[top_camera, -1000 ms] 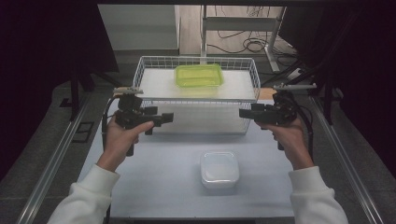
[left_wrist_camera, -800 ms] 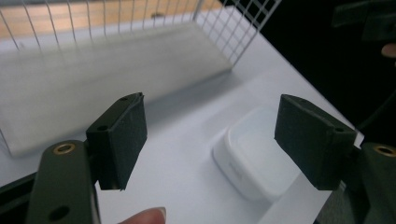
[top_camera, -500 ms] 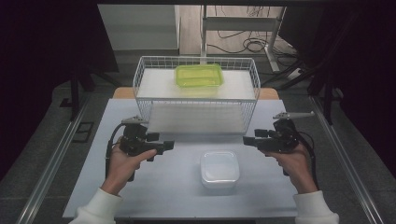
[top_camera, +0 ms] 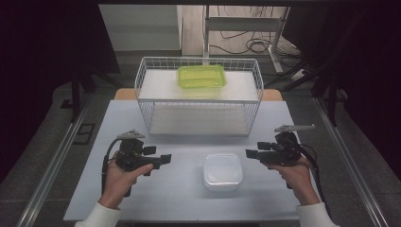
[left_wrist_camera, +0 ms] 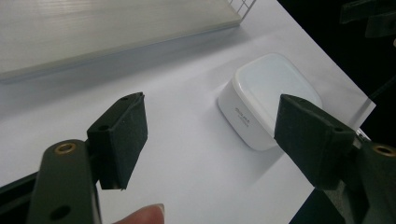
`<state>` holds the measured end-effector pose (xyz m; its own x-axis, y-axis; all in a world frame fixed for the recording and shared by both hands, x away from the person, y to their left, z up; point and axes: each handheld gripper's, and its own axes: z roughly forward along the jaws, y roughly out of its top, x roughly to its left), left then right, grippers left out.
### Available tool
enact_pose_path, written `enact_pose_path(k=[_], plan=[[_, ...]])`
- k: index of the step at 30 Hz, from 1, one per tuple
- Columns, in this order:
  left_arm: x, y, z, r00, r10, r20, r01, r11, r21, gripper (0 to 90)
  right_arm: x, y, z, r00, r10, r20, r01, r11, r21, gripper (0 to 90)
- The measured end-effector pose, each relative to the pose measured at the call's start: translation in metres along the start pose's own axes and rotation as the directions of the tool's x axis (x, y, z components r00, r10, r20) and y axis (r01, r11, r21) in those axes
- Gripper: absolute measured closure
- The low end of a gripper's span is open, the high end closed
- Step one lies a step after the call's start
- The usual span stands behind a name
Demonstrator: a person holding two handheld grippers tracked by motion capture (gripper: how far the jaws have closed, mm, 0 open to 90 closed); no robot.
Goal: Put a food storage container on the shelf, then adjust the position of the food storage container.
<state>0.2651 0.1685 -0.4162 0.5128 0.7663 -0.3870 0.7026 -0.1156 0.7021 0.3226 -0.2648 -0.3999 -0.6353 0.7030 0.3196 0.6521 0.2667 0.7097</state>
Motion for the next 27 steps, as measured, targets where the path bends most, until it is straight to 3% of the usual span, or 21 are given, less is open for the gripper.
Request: enact_pose_path(k=[5, 7, 12, 17, 27], plan=[[0.001, -0.002, 0.001, 1.0000, 0.004, -0.008, -0.004, 1.0000, 0.008, 25.7, -0.002, -0.003, -0.001, 1.0000, 0.008, 0.004, -0.008, 1.000, 0.007, 29.9], [0.002, -0.003, 0.000, 0.9999, -0.005, -0.010, 0.005, 1.0000, 0.006, 25.7, -0.001, -0.005, 0.000, 0.9996, -0.007, 0.027, 0.006, 0.999, 0.035, 30.0], [-0.003, -0.006, -0.003, 0.9993, 0.008, -0.035, -0.008, 0.9999, 0.008, 25.0, 0.004, -0.007, -0.004, 0.9995, -0.003, 0.030, 0.002, 1.000, 0.026, 30.3], [-0.001, -0.009, 0.001, 0.9993, 0.014, -0.034, -0.013, 0.9995, 0.030, 24.7, 0.006, -0.012, -0.009, 0.9990, 0.002, 0.045, -0.003, 0.999, 0.032, 34.8], [0.007, -0.010, 0.012, 0.9999, -0.002, -0.015, 0.003, 0.9979, 0.065, 24.2, -0.007, -0.027, 0.004, 0.9966, 0.026, 0.078, -0.035, 0.992, 0.119, 44.0]])
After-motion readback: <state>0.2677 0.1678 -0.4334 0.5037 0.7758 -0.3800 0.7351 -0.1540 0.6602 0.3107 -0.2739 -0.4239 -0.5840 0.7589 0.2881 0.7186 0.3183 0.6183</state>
